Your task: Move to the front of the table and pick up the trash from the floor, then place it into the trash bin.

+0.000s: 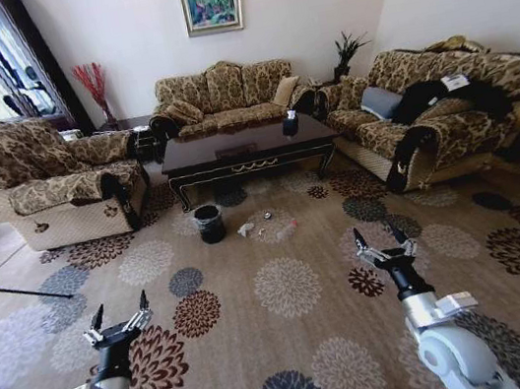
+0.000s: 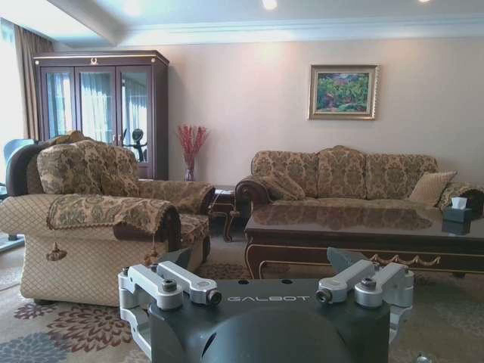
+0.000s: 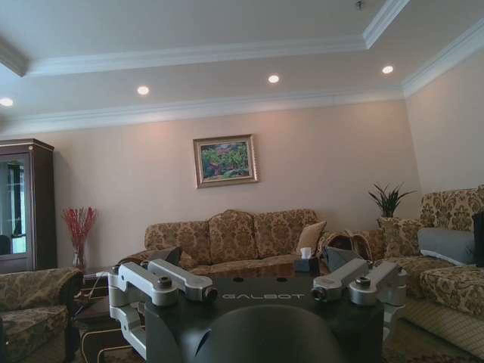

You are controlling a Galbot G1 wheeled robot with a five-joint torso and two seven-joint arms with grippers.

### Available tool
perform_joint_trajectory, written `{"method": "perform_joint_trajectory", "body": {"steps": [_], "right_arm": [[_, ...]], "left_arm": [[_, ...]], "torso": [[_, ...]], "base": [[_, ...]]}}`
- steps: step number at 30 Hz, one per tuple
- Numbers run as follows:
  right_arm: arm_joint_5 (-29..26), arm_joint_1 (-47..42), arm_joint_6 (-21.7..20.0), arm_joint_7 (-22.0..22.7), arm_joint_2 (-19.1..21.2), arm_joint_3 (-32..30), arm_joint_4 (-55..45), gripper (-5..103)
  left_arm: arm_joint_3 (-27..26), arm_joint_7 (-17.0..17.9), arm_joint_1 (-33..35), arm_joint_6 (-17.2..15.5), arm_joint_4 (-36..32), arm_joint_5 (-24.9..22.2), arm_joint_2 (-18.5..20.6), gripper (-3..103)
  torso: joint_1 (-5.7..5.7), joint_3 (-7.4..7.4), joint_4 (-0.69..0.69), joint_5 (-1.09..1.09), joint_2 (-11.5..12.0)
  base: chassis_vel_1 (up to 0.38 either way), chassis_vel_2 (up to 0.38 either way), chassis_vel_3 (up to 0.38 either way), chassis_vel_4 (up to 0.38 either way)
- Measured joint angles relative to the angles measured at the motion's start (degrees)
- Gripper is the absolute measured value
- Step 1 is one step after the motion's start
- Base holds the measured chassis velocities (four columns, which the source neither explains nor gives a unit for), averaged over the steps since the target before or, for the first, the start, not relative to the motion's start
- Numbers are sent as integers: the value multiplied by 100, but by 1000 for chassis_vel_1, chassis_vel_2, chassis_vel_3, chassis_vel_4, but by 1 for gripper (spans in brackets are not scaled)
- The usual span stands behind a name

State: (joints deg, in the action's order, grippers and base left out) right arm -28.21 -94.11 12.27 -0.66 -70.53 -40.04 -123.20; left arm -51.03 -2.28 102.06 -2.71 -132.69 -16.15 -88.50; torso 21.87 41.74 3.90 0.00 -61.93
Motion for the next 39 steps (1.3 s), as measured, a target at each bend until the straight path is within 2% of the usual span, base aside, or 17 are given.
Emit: {"method": "perform_joint_trajectory", "body": {"steps": [39], "right_arm": [[-9,41,23,-11,-53,35,95,100]], "left_arm": [[26,-55,-116,58,196,31,6,100]], "torso": [[-279,-344,0,0,623]], "base": [[0,0,0,0]]}}
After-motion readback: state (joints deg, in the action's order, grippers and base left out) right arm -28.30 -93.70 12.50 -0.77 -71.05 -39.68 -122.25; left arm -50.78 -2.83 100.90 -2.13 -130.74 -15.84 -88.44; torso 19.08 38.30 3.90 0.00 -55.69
